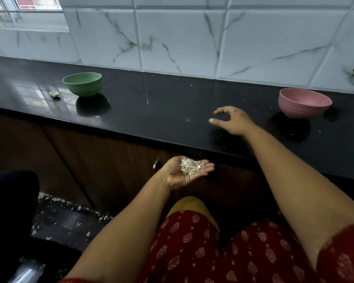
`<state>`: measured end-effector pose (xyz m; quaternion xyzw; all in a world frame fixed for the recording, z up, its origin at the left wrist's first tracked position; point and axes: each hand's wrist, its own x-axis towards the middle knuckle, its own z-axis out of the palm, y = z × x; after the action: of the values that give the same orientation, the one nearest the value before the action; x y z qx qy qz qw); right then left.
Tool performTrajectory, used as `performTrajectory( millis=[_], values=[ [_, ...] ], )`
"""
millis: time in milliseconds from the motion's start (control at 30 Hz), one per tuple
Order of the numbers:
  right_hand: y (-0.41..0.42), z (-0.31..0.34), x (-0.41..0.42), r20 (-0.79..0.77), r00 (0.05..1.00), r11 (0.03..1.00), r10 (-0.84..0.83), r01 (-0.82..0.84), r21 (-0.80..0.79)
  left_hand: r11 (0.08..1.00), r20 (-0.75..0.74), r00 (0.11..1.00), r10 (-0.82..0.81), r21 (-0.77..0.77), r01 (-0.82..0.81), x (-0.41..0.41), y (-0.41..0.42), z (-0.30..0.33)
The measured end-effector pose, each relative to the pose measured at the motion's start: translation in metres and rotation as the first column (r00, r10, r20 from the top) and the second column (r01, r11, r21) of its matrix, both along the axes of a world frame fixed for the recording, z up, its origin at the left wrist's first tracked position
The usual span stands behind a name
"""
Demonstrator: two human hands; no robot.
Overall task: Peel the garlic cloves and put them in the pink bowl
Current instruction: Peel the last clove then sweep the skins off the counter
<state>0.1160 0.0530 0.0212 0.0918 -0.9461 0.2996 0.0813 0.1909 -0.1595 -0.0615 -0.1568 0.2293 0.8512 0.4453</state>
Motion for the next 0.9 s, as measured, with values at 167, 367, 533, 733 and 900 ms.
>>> performTrajectory(
  millis=[167,367,533,733,900],
  values=[
    [-0.013,-0.025,-0.001,0.260,0.965,0.923,0.021,-0.119,0.365,1.000,-0.011,1.000,-0.009,-0.020,0.008,0.002,0.009,-0.003],
    [-0.060,-0.030,0.079,0.157,0.911,0.889,0.381,-0.408,0.207,0.998,-0.024,0.998,-0.053,-0.035,0.052,0.003,0.005,-0.010],
    [-0.089,-0.032,0.108,-0.254,0.929,0.896,0.271,-0.339,-0.287,0.996,-0.116,0.992,0.048,-0.068,-0.057,0.016,-0.016,-0.009],
    [-0.167,-0.077,0.109,-0.088,0.979,0.841,0.184,-0.203,-0.501,0.943,-0.215,0.941,0.261,-0.151,-0.296,0.049,-0.084,-0.013],
    [-0.267,-0.125,0.140,0.074,0.960,0.849,0.270,-0.201,-0.489,0.741,-0.267,0.841,0.470,-0.397,-0.541,0.086,-0.147,-0.041]
  ],
)
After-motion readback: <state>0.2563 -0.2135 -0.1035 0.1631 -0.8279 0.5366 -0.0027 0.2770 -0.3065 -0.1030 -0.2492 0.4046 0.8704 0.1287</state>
